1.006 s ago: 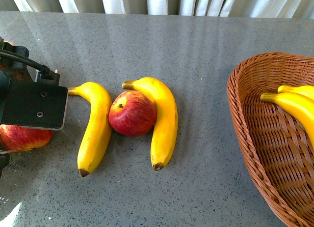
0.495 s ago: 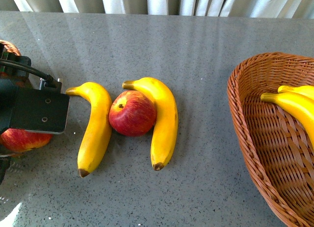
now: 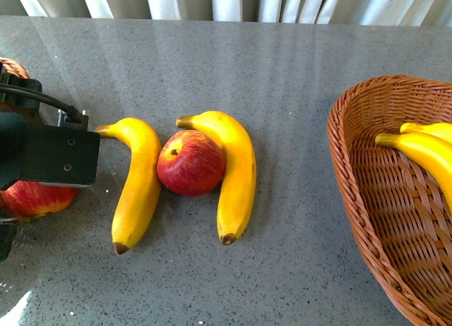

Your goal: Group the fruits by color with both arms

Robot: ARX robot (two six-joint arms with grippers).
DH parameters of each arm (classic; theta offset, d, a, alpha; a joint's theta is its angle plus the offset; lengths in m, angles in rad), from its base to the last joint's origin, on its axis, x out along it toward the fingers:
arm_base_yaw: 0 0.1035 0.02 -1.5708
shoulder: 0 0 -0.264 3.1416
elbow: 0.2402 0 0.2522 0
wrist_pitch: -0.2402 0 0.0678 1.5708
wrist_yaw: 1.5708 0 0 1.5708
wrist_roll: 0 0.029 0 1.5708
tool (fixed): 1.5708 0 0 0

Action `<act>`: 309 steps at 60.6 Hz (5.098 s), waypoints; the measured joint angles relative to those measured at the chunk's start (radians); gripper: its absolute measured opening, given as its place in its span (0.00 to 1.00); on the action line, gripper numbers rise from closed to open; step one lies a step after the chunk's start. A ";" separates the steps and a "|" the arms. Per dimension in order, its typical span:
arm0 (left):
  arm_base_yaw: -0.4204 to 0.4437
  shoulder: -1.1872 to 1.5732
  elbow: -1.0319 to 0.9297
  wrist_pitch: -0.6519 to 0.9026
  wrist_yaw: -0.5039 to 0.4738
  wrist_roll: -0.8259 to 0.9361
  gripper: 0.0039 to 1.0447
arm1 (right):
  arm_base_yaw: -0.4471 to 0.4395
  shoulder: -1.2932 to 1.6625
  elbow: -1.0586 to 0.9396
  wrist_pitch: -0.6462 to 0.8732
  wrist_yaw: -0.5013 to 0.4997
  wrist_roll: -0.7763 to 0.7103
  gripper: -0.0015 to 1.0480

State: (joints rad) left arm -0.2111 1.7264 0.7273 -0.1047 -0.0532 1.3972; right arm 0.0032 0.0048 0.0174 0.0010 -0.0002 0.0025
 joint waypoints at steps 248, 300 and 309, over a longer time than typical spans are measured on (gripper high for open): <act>-0.294 0.163 0.254 0.007 0.235 -0.407 0.91 | 0.000 0.000 0.000 0.000 0.000 0.000 0.91; -0.294 0.249 0.299 -0.002 0.217 -0.394 0.91 | 0.000 0.000 0.000 0.000 0.000 0.000 0.91; -0.294 0.254 0.299 -0.005 0.216 -0.394 0.91 | 0.000 0.000 0.000 0.000 0.000 0.000 0.91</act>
State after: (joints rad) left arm -0.5049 1.9804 1.0264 -0.1097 0.1631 1.0031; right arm 0.0032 0.0048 0.0174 0.0010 -0.0002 0.0025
